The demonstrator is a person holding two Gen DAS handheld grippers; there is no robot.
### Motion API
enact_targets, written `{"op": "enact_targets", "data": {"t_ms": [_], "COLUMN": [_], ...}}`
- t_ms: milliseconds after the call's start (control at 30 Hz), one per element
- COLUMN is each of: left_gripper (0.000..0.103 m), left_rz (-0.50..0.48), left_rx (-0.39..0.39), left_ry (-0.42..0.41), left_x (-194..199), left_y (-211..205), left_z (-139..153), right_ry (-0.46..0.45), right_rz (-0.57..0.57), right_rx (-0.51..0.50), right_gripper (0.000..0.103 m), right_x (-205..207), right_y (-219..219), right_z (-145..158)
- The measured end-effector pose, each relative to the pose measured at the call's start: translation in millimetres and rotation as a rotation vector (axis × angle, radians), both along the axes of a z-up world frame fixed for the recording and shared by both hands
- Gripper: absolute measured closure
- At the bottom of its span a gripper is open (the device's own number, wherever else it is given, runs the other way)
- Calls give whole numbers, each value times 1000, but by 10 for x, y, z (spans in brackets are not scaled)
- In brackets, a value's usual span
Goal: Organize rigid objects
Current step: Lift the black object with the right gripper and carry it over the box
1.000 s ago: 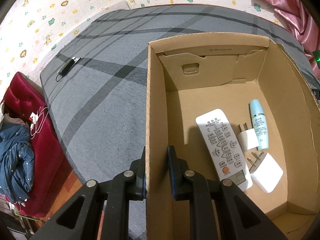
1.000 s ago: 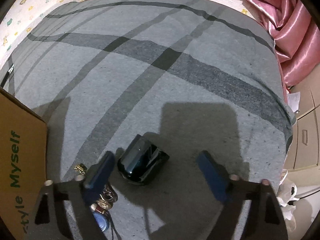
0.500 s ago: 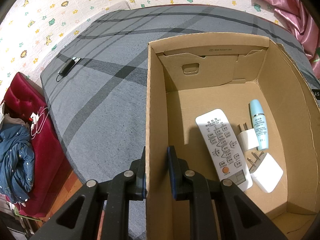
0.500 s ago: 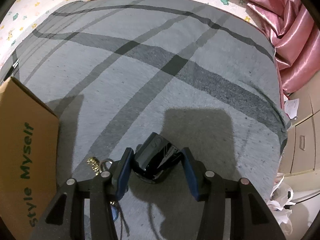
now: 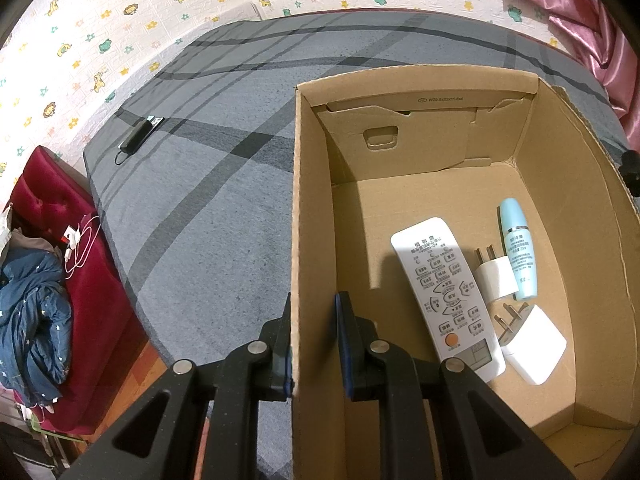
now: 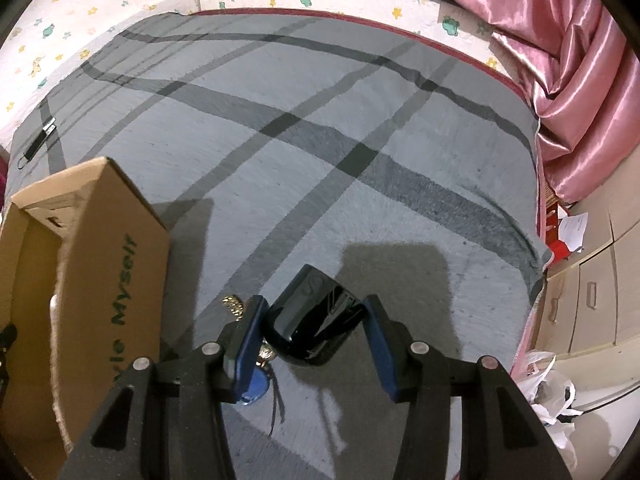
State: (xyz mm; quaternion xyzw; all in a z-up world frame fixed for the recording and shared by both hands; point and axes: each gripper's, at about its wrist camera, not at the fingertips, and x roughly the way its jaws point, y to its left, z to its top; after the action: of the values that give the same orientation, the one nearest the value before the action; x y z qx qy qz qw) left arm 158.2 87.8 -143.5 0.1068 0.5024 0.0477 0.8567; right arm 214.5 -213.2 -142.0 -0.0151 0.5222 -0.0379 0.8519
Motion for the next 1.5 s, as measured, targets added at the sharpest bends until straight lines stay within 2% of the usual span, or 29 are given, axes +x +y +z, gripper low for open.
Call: {"op": "enact_targets", "data": {"t_ms": [300, 800, 1133, 1500], "left_gripper": [85, 85, 85, 85], "left_rz": [1, 2, 2, 3], "left_rx": [0, -1, -2, -4], "left_ry": [5, 5, 5, 5], "left_x": [11, 15, 17, 17], "left_y": [3, -2, -8, -10], "left_z": [0, -5, -9, -13], "right_ry": [-41, -93, -96, -62], "right_rz": [38, 167, 250, 316], "right_rx": [5, 17, 33, 57], "right_gripper": [51, 51, 51, 51], "right_x": [-175, -390, -457, -519], "right_y": [178, 832, 1269, 1688], "right_z": [319, 701, 686, 446]}}
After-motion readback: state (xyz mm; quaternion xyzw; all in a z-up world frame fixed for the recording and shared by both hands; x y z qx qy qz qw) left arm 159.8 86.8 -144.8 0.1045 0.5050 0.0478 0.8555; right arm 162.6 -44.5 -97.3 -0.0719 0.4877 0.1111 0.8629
